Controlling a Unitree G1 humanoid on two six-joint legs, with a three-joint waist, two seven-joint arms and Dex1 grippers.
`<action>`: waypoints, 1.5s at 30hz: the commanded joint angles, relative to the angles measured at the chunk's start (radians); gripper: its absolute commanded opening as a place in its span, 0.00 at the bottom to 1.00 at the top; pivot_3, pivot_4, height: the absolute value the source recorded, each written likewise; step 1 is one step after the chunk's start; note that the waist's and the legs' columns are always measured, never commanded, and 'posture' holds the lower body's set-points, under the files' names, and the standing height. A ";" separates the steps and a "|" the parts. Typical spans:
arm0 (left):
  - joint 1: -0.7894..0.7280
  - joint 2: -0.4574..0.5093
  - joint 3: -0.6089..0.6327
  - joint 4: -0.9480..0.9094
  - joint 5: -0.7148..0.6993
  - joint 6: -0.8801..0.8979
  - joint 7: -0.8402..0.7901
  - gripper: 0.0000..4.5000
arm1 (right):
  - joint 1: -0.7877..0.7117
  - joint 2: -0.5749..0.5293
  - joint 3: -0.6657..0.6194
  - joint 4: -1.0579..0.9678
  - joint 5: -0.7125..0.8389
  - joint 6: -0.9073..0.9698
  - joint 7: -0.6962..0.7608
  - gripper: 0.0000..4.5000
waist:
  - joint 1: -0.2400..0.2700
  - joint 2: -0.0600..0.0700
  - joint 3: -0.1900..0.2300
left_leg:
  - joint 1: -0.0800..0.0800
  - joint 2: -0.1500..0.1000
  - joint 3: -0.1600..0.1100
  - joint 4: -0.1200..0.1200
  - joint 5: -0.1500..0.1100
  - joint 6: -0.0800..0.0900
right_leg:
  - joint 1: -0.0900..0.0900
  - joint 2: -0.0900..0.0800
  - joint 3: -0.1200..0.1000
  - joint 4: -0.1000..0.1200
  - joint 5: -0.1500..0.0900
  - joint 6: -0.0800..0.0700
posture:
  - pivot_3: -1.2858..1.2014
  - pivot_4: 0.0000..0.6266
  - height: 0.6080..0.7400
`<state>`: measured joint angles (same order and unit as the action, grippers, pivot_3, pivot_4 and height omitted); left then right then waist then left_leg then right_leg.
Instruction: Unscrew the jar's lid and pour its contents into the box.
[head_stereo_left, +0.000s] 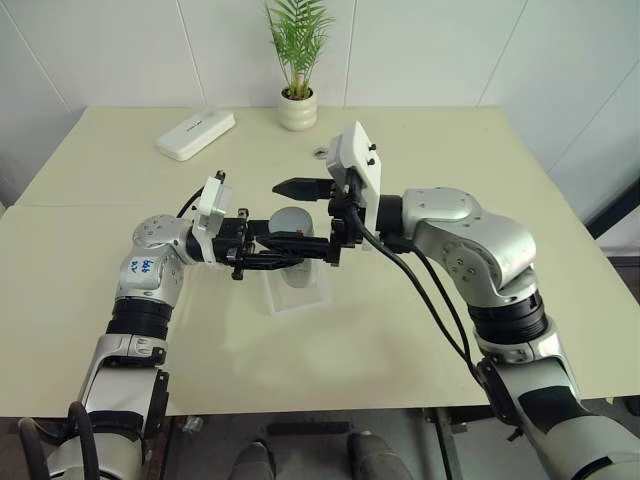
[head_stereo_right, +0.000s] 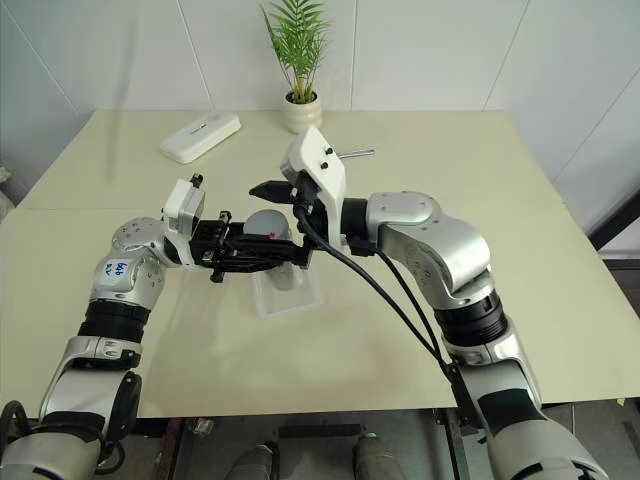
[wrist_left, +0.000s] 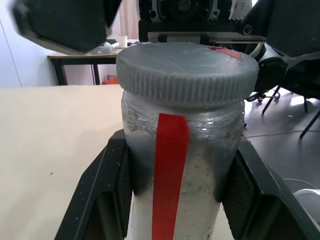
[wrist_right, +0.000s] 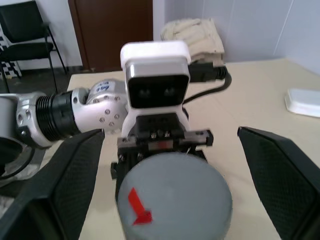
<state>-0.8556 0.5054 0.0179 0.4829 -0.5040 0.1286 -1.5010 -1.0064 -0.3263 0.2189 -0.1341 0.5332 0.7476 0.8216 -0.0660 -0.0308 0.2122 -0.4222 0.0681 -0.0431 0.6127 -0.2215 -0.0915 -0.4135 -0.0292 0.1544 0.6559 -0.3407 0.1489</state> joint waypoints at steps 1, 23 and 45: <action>-0.015 0.016 0.002 -0.030 -0.006 -0.003 -0.063 0.44 | -0.022 0.016 0.002 -0.013 -0.012 -0.033 0.018 1.00 | 0.000 0.000 0.000 | 0.000 0.000 0.000 0.000 0.000 0.000 | 0.000 0.000 0.000 0.000 0.000 0.000 | 0.52 0.24 1.00; 0.096 0.061 0.007 -0.190 -0.036 0.072 -0.051 0.44 | 0.022 -0.005 -0.023 -0.019 -0.063 -0.040 0.006 1.00 | -0.018 0.000 0.000 | 0.000 0.000 -0.001 0.000 0.001 -0.001 | 0.000 0.000 0.000 0.002 0.000 0.000 | 0.52 0.24 1.00; 0.076 0.068 0.018 -0.160 -0.025 0.067 -0.045 0.44 | 0.108 -0.233 -0.145 -0.179 0.008 0.082 -0.019 1.00 | -0.018 0.000 0.000 | 0.000 0.000 -0.001 0.000 0.001 -0.001 | 0.000 0.000 0.000 0.001 0.000 0.000 | 0.52 0.24 1.00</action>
<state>-0.7532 0.5605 0.0200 0.3313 -0.5102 0.2072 -1.5006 -0.8832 -0.5465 0.1074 -0.2694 0.5289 0.8317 0.8077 -0.0837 -0.0306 0.2124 -0.4220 0.0680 -0.0439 0.6126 -0.2206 -0.0921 -0.4134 -0.0291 0.1545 0.6570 -0.3407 0.1488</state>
